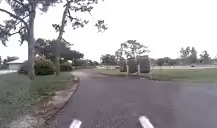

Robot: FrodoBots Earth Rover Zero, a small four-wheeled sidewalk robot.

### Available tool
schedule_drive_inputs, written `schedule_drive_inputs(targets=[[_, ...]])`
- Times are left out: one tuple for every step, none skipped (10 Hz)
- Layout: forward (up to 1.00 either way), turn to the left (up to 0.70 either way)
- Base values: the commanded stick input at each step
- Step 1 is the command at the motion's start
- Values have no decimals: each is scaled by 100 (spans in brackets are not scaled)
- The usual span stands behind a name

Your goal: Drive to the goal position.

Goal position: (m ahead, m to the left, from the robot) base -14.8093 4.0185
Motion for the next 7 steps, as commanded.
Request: schedule_drive_inputs(targets=[[70,0],[70,0],[70,0],[70,0],[70,0],[70,0],[70,0]])
